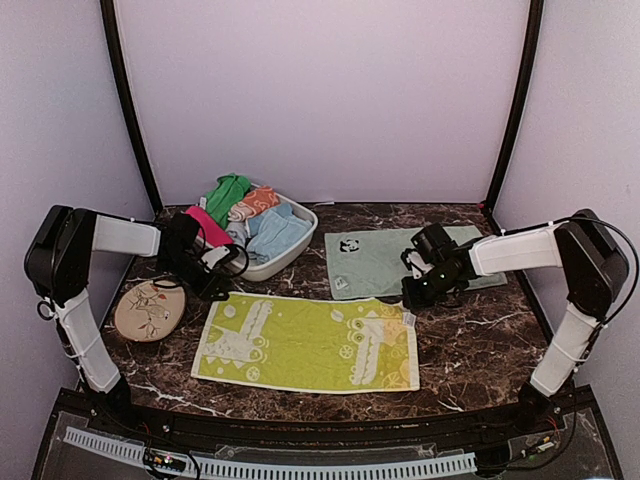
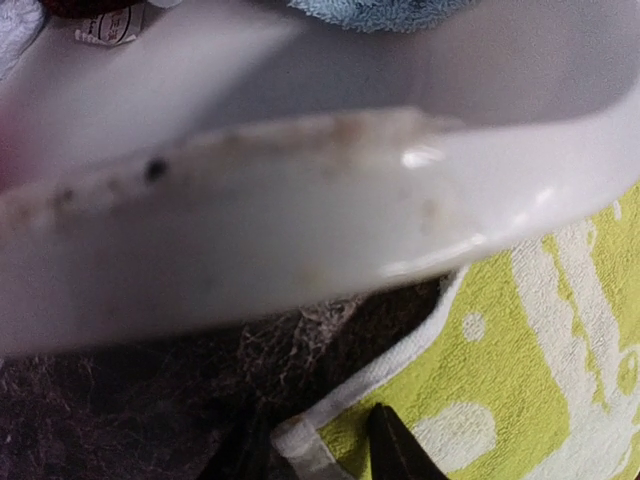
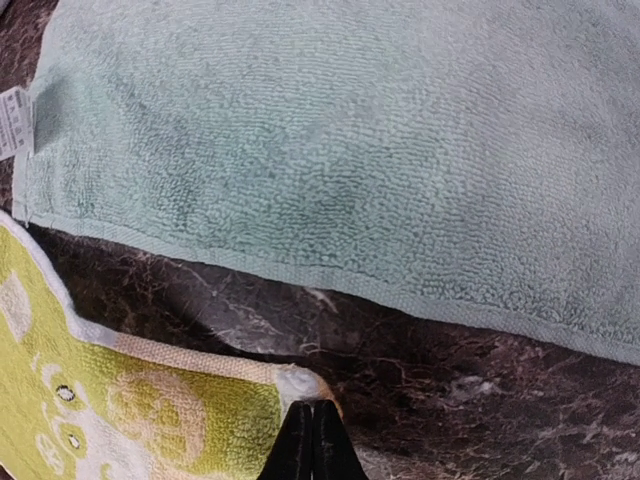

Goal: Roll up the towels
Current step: Pick up the towel from the center of the board.

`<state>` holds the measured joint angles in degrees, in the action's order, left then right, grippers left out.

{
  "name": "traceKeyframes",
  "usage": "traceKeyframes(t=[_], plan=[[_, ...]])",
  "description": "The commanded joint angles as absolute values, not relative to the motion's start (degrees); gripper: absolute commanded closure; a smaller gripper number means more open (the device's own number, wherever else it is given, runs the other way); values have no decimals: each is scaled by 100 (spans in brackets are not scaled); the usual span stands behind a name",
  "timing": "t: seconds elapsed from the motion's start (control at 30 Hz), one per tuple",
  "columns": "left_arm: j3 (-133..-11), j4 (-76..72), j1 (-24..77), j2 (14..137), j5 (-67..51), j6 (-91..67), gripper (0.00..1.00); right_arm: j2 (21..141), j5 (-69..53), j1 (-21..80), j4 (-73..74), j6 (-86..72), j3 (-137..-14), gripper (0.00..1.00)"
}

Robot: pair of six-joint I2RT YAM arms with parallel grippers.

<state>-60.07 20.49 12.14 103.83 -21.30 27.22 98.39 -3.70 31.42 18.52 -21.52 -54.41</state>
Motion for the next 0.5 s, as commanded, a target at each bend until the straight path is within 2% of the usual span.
traceKeyframes(t=[0.0,0.13,0.27,0.47], plan=[[-6111,2191,1205,10465,-2275,2674,73,9869,-464,3113,1691,-2154,-5434,100],[-6176,2206,1196,10322,-2153,2643,100,9727,-536,3111,1715,-2127,-5476,100],[-6289,2279,1201,10039,-2090,2646,100,9576,-477,3111,1824,-2049,-5590,100],[-6380,2531,1201,10001,-2203,2663,95,9447,-450,3100,1890,-2021,-5582,100]])
